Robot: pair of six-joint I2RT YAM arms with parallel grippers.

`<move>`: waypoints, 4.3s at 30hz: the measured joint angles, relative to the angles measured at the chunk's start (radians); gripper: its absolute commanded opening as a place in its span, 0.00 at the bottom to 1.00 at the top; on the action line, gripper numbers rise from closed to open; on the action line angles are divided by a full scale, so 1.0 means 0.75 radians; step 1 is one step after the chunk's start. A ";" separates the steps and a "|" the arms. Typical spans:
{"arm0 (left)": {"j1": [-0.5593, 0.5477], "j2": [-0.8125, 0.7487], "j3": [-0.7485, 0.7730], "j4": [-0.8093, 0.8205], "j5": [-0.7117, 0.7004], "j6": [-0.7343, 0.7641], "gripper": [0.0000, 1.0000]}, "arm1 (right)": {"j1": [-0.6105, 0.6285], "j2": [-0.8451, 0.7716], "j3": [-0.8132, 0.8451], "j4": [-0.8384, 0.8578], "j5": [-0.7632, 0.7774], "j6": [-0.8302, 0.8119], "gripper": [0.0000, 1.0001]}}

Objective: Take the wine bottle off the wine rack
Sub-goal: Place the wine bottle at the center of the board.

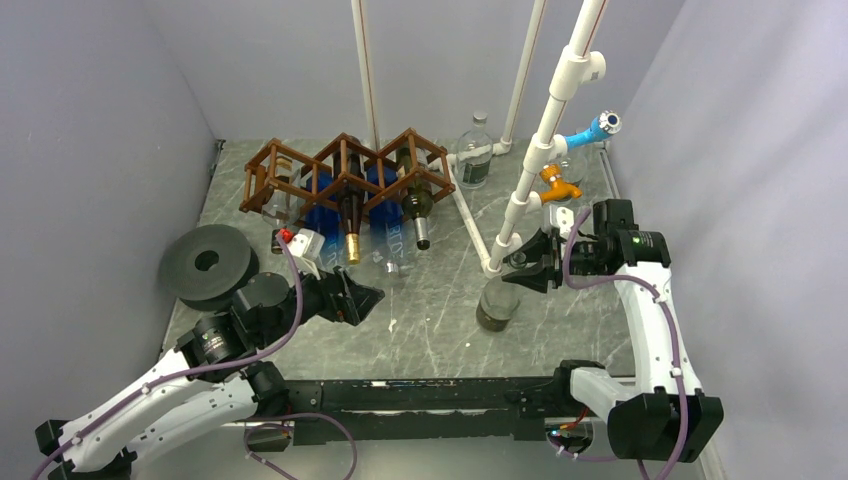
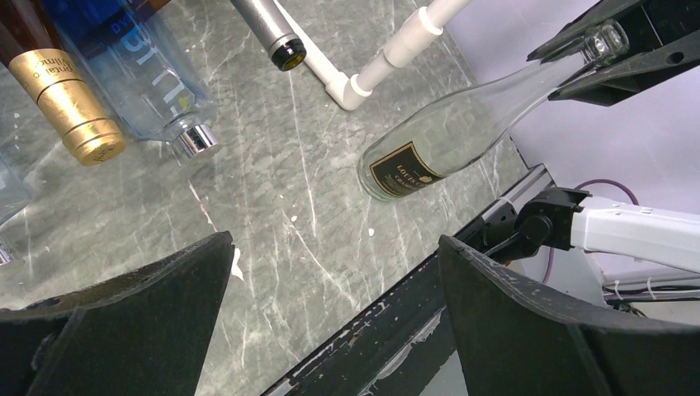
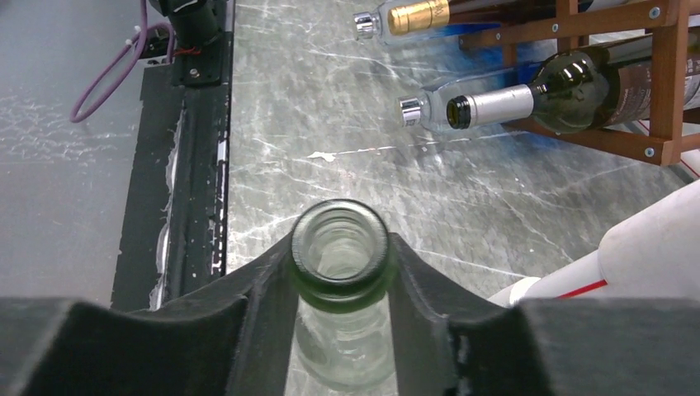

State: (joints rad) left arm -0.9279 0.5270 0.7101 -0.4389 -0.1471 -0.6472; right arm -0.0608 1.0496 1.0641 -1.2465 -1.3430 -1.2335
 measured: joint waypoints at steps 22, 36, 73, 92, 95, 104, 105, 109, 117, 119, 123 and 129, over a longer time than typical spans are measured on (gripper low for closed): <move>0.000 -0.067 -0.017 -0.018 -0.011 0.007 1.00 | -0.158 -0.045 0.127 -0.242 0.212 -0.079 0.00; 0.000 -0.131 -0.041 -0.031 -0.011 0.012 0.99 | -0.601 -0.022 0.257 -0.347 0.202 -0.146 0.00; 0.000 -0.288 -0.113 -0.060 -0.080 0.082 1.00 | -0.850 0.274 0.134 1.103 0.409 1.076 0.00; 0.000 -0.219 -0.108 -0.059 -0.129 0.114 1.00 | -0.663 0.662 0.363 1.420 0.824 1.268 0.00; 0.000 -0.210 -0.108 -0.057 -0.134 0.113 0.99 | -0.640 0.712 0.407 1.455 0.853 1.290 0.00; 0.000 -0.173 -0.108 -0.049 -0.151 0.109 1.00 | -0.580 0.837 0.525 1.524 0.920 1.342 0.00; 0.000 -0.165 -0.107 -0.049 -0.152 0.109 1.00 | -0.576 0.851 0.539 1.529 0.924 1.348 0.00; 0.000 -0.136 -0.095 -0.048 -0.152 0.110 1.00 | -0.571 0.904 0.590 1.546 0.942 1.376 0.00; 0.000 -0.088 -0.073 -0.039 -0.157 0.110 1.00 | -0.571 0.977 0.658 1.588 0.954 1.424 0.00; 0.000 -0.076 -0.071 -0.036 -0.161 0.111 1.00 | -0.568 0.996 0.677 1.598 0.954 1.436 0.00; 0.000 -0.058 -0.070 -0.026 -0.166 0.112 0.99 | -0.556 1.023 0.700 1.617 0.955 1.446 0.00; 0.000 -0.034 -0.053 -0.018 -0.176 0.114 1.00 | -0.536 1.047 0.707 1.635 0.955 1.448 0.00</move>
State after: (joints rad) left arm -0.9279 0.5018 0.6704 -0.4526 -0.2794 -0.5613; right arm -0.4629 1.8351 1.5944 -0.0200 -0.6270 -0.1474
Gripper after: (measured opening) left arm 0.994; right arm 0.381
